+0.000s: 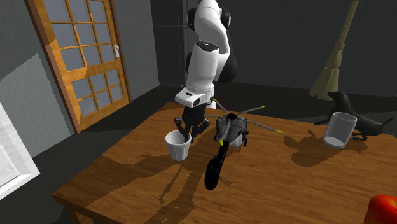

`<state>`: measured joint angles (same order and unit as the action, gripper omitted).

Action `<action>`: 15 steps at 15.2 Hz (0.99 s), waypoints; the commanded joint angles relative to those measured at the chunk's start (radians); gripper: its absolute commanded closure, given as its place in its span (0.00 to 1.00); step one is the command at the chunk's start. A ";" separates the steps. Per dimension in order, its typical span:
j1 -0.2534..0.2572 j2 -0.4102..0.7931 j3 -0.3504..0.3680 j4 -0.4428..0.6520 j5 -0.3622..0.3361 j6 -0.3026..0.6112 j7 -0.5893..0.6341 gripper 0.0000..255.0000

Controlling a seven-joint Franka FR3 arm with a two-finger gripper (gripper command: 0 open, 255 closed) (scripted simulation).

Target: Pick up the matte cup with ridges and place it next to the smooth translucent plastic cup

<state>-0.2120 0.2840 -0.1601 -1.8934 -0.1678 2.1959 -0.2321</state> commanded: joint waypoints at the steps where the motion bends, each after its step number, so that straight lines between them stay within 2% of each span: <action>1: 0.000 0.000 0.000 0.000 0.000 0.000 0.000 1.00; 3: 0.000 0.000 0.000 0.000 0.000 0.000 0.000 1.00; 15: 0.004 -0.063 0.000 0.080 0.003 -0.142 -0.020 1.00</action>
<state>-0.2075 0.2232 -0.1594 -1.8269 -0.1658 2.0696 -0.2483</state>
